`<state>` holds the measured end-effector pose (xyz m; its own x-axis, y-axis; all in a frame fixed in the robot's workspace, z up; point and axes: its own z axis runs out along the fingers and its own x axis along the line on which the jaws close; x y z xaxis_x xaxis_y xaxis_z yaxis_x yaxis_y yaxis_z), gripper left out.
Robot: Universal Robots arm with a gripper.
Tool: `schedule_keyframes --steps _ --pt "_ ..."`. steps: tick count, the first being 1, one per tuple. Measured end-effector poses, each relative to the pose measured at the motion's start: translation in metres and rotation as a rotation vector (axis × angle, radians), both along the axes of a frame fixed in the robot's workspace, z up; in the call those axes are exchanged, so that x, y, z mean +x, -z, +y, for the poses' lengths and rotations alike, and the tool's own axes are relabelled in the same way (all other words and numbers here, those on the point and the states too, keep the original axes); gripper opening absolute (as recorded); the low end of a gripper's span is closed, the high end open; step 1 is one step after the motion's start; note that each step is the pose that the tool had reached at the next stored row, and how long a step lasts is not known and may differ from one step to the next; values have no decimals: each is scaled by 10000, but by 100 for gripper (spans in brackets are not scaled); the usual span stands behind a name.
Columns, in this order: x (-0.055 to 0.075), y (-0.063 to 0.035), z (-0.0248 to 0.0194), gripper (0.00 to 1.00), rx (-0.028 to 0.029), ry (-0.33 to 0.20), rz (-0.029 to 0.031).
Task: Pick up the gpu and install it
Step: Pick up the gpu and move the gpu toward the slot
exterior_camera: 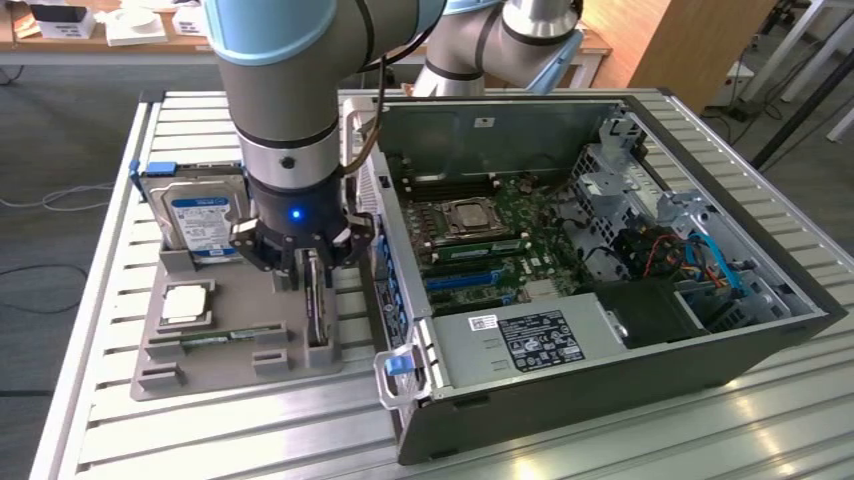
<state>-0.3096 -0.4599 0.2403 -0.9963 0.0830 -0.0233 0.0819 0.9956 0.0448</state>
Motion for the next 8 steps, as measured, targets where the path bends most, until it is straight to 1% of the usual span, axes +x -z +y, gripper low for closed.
schedule_keyframes --steps 8 --pt "0 43 11 43 -1 -2 1"
